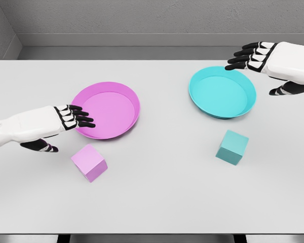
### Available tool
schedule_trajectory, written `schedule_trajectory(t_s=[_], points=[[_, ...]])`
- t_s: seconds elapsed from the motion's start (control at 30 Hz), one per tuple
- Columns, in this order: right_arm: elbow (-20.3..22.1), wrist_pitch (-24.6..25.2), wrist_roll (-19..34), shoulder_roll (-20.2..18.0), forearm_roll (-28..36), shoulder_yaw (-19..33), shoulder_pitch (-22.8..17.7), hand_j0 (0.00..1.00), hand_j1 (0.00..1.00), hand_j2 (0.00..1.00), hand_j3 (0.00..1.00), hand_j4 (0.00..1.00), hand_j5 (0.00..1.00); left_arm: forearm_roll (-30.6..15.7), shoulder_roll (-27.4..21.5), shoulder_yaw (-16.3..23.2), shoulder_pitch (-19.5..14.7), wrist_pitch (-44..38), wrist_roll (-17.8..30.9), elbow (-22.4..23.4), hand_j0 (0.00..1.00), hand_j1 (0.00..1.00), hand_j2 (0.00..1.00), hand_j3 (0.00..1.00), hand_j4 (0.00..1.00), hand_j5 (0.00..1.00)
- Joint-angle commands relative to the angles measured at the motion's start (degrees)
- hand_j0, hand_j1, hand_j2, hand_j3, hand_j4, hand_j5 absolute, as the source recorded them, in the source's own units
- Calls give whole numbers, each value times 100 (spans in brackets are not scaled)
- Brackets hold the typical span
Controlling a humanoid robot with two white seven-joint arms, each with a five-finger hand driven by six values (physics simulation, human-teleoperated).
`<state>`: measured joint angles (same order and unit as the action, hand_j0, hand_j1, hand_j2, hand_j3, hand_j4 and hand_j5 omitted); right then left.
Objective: Place the blocks in the corresponding plates according to their colors
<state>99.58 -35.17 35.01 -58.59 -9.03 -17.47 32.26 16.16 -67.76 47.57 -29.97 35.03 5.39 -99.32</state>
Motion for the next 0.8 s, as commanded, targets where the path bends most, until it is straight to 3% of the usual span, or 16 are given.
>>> schedule_trajectory(t_s=[0.0,0.23,0.33,0.37,0.47,0.53,0.77], points=[[-9,17,-3,14,15,6,9,100,100,100,100,100,100,-34,0,15,0,-3,-3,1,100,100,100,100,100,100],[-17,17,-1,14,-38,-2,9,100,100,100,100,100,100,-17,35,85,0,-3,182,1,100,100,100,100,100,100],[-17,17,-3,50,-521,42,-70,100,100,100,100,100,100,133,114,129,18,-3,243,18,100,100,100,100,100,100],[-9,17,-3,216,-530,42,-158,100,100,100,100,100,100,176,141,182,18,-3,252,9,100,100,100,100,100,100],[0,17,-3,243,-539,33,-422,100,100,100,100,100,100,221,237,235,18,-3,270,1,100,100,100,100,100,100],[26,17,-3,243,-539,6,-615,100,100,100,100,100,100,291,492,235,18,-3,726,-17,100,100,100,100,100,100],[44,17,-1,208,-1005,-11,-923,100,100,100,100,100,100,282,694,235,0,-3,1201,-52,100,100,100,100,100,100]])
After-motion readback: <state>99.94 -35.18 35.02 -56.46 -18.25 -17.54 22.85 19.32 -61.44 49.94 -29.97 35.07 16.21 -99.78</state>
